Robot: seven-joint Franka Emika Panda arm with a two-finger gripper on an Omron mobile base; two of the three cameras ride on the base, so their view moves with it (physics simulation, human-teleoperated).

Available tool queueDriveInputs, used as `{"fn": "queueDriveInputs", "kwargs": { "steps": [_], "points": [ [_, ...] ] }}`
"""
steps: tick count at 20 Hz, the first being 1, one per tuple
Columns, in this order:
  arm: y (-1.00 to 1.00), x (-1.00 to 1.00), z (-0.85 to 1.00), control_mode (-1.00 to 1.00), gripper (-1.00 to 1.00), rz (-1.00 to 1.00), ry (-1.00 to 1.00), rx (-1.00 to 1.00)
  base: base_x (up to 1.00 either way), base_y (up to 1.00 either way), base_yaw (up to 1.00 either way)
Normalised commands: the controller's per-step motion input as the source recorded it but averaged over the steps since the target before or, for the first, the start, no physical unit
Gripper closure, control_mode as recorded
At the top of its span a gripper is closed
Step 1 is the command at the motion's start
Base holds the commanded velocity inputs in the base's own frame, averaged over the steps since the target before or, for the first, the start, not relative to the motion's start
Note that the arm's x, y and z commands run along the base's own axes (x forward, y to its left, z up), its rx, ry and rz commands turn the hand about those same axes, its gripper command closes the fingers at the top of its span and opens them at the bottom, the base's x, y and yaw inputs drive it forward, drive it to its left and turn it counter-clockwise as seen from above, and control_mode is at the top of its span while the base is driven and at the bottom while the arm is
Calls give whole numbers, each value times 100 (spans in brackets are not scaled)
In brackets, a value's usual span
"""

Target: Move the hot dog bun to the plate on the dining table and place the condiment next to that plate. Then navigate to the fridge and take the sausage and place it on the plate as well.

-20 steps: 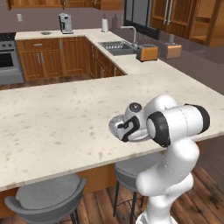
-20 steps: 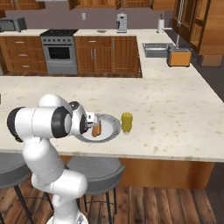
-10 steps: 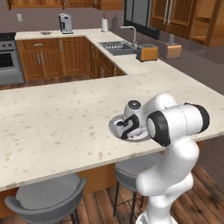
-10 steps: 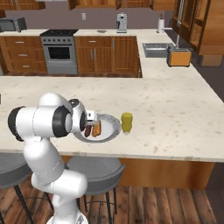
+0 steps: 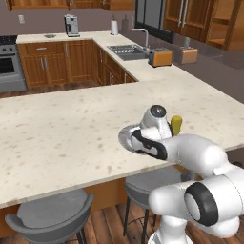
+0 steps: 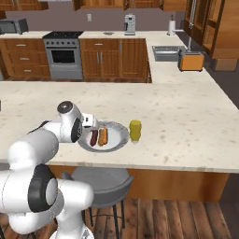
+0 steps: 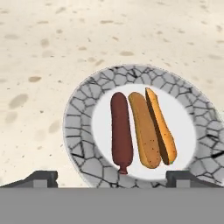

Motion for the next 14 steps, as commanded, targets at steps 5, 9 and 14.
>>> {"fn": "queueDriveInputs", "kwargs": {
  "steps": [5, 9, 14],
  "points": [
    [-2, -94, 100, -100, -100, -1, 4, 6, 0, 0, 0],
    [-2, -100, 100, -100, -100, -4, 11, 2, 0, 0, 0],
    [-9, -100, 84, -100, -100, -6, 16, 0, 0, 0, 0]
  ]
}}
